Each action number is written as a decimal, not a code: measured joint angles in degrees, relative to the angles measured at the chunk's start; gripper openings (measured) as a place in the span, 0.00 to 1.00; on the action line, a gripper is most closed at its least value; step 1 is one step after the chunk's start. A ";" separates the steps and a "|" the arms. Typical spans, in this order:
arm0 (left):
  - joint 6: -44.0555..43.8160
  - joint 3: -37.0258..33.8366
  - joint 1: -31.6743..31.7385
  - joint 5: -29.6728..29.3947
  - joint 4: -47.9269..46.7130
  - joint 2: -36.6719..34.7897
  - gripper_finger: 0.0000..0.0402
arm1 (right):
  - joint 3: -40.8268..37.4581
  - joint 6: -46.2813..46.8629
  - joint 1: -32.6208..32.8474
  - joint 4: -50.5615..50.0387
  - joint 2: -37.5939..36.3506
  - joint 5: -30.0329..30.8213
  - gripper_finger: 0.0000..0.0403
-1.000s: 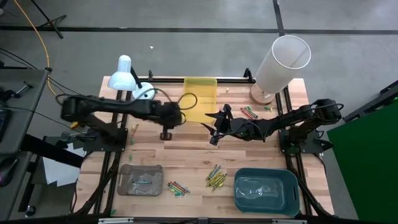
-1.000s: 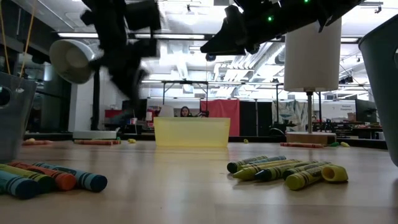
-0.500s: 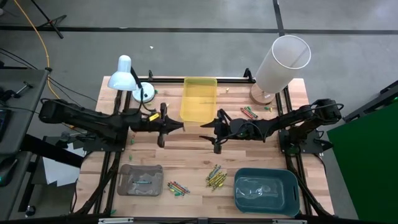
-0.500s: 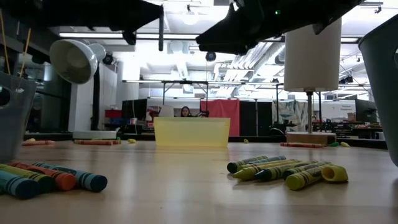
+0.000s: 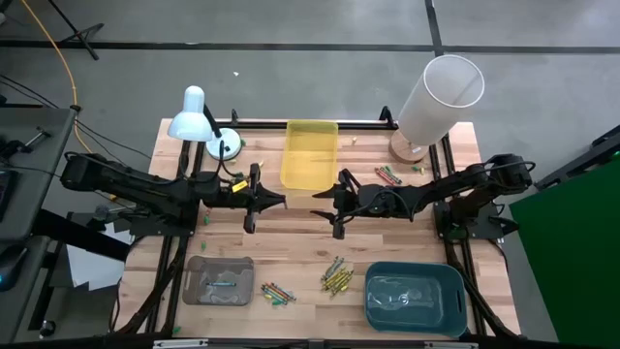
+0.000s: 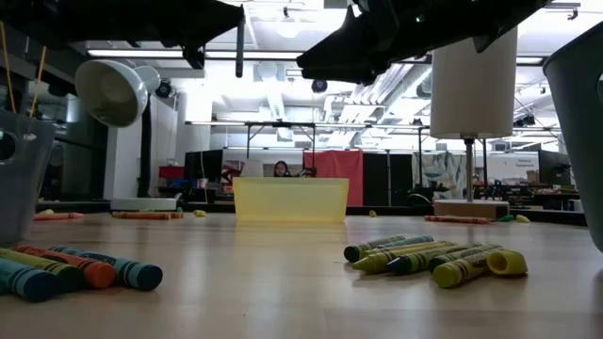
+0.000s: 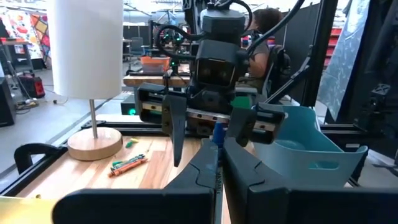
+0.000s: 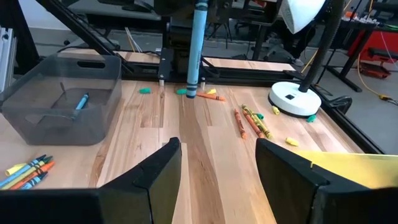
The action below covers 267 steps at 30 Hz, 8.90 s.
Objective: Sort crayons
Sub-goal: Put the blue crayon into the black bin, then adjust the pine green bin, then put the blue crayon into the black bin
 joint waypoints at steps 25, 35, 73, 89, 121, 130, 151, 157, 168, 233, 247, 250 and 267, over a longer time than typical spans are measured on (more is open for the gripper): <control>-39.78 45.39 -45.28 -8.14 -98.46 24.51 0.00 | 0.00 0.00 -1.16 -1.49 -0.01 0.09 0.49; -46.42 40.61 -46.40 -7.66 -100.47 34.78 0.00 | 0.00 -0.12 -1.18 -0.42 0.02 0.20 0.49; -45.67 40.80 -40.74 4.50 -100.20 35.16 0.35 | 0.01 -1.01 -1.18 0.02 0.02 0.26 0.49; -18.99 35.59 -28.91 -40.46 -83.87 11.63 0.39 | 0.00 -1.48 -1.18 1.37 0.02 0.14 0.49; 7.21 -0.31 -9.29 -21.09 -9.75 4.17 0.39 | 0.01 -4.11 -1.18 1.28 -0.01 -2.36 0.49; 4.39 -0.31 -9.31 -20.52 -8.87 4.15 0.39 | 0.33 3.82 -1.20 -5.57 0.00 -4.27 0.49; 6.13 -0.28 -9.32 -20.13 -8.92 4.15 0.39 | 23.52 4.33 13.06 -66.24 12.07 -14.67 0.49; 9.04 -0.28 -9.33 -20.13 -8.92 4.15 0.39 | 23.34 -0.46 13.09 -64.02 17.03 -13.83 0.49; 9.14 -0.28 -9.33 -20.13 -8.66 4.15 0.39 | 23.41 -3.08 13.09 -63.00 18.66 -9.33 0.49; 7.19 -0.24 -10.84 -20.13 -7.21 4.17 0.39 | 19.76 60.32 25.27 -117.44 11.98 19.50 0.49; 12.07 -0.24 -10.84 -20.33 -3.89 4.15 0.39 | 27.86 41.55 21.79 -100.89 11.93 28.70 0.49; 12.11 -0.23 -10.83 -20.39 -3.87 4.15 0.39 | 28.00 24.02 18.18 -84.53 11.94 15.65 0.49; 13.64 -0.24 -10.84 -20.39 -4.43 4.15 0.39 | 27.89 -16.31 6.40 -69.31 15.33 -20.89 0.49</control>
